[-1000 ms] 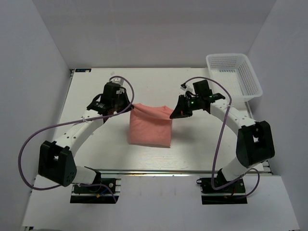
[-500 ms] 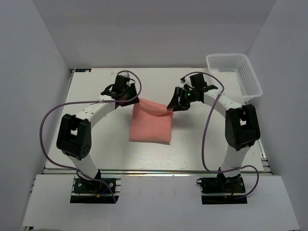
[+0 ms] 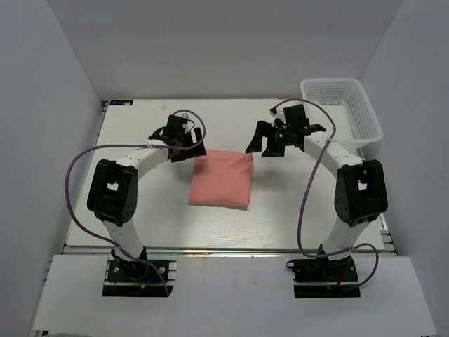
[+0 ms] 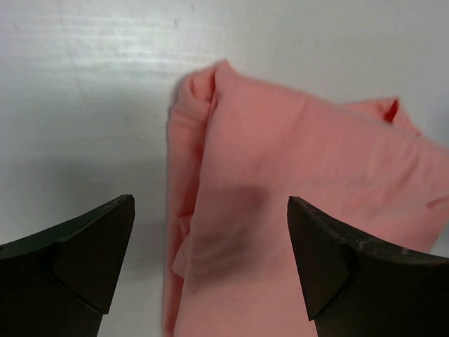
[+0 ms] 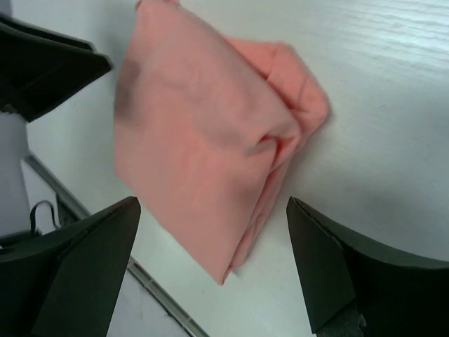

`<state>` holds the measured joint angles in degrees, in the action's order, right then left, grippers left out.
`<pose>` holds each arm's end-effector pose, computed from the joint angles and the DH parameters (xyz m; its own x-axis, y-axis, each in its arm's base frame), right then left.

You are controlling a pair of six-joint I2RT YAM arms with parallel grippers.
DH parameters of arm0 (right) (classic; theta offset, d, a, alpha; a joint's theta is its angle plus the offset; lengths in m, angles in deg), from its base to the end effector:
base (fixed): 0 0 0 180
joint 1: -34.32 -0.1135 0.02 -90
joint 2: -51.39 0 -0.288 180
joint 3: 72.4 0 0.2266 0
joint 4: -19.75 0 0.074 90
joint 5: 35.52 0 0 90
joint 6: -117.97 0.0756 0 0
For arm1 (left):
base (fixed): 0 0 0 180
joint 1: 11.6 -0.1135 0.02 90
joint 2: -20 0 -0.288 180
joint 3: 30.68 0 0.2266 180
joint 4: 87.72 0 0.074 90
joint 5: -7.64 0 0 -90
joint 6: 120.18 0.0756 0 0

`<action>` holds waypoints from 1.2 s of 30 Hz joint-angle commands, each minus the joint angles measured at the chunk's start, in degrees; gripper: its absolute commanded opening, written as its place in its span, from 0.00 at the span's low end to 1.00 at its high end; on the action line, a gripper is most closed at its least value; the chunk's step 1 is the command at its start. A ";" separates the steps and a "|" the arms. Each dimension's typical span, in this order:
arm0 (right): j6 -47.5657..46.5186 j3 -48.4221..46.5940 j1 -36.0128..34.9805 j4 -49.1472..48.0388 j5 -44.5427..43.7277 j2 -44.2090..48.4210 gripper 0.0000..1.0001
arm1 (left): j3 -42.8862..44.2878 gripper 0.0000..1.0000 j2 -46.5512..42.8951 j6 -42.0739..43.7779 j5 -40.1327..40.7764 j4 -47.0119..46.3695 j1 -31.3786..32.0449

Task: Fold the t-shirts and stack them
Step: Fold the long partially folded tshirt into a neat square

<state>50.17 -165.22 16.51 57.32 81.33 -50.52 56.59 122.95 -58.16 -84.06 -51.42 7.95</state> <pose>0.3706 0.1549 0.2566 -0.8557 0.0792 -0.5113 -0.2643 0.7827 0.5635 0.3713 -0.1342 0.2151 -0.8206 -0.2062 -0.5330 -0.0377 0.9501 -0.3096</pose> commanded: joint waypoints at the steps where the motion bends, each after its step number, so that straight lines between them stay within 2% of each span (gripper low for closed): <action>1: -2.41 6.01 -1.00 -9.69 10.65 4.08 0.90 | -4.06 1.00 -3.46 3.47 -5.68 -2.13 1.02; 3: -2.95 7.59 -1.88 -12.10 16.88 4.44 0.90 | -6.78 1.00 -4.60 3.47 -5.69 -3.45 1.02; 6: -3.03 6.20 -2.67 -13.96 18.50 1.65 0.90 | -7.84 1.00 -4.61 3.47 -4.90 -3.46 1.02; 13: 1.44 -1.00 -2.24 -14.75 13.51 -7.60 0.90 | -7.85 1.00 -1.37 4.78 -4.90 -2.84 1.02; 14: 2.14 -1.62 -2.15 -15.09 12.79 -10.56 0.90 | -7.15 0.97 -0.75 4.78 -4.90 -2.84 1.02; 15: 2.85 -2.06 -1.97 -15.01 12.18 -11.64 0.90 | -7.14 0.91 -0.13 5.31 -5.68 -2.84 1.02; 17: 4.34 -3.38 -1.62 -15.27 9.11 -14.79 0.90 | -6.62 0.87 1.19 5.31 -6.47 -2.15 1.02; 18: 5.22 -3.47 -1.45 -15.97 8.31 -15.42 0.90 | -6.62 0.82 2.32 5.31 -6.48 -2.14 1.02; 19: 5.75 -3.39 -1.27 -16.67 8.04 -15.86 0.90 | -6.62 0.73 2.34 5.31 -7.09 -2.14 1.02; 22: 6.45 -3.39 -0.57 -17.03 8.31 -19.90 0.90 | -6.62 0.62 3.91 5.84 -7.62 -2.14 1.02; 23: 6.37 -3.30 -0.74 -17.03 8.39 -20.26 0.90 | -6.62 0.62 4.44 5.84 -7.62 -2.14 1.02; 28: 4.96 -1.46 -0.66 -19.31 13.66 -17.98 0.90 | -7.94 0.50 5.06 7.06 -10.08 -3.36 1.02; 31: 3.30 -1.28 -0.83 -20.02 17.52 -12.72 0.90 | -8.46 0.27 5.67 7.07 -10.61 -4.07 1.02; 32: 0.94 -1.37 -0.74 -21.41 18.75 -10.79 0.90 | -8.46 0.13 5.68 7.07 -10.00 -4.60 1.02; 33: 0.31 -1.10 -0.66 -21.60 20.24 -9.81 0.90 | -8.46 0.04 5.68 7.07 -10.00 -4.60 1.02; 34: -0.04 -1.10 -0.57 -23.17 24.43 -7.89 0.90 | -7.59 0.00 6.20 7.07 -10.00 -4.60 1.02; 36: -1.27 -1.01 -0.57 -24.15 28.14 -4.73 0.90 | -5.74 0.00 6.20 7.07 -8.86 -4.60 1.02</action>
<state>52.68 -165.71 15.60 38.76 100.32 -63.22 49.47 127.57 -52.04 -94.63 -56.92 9.00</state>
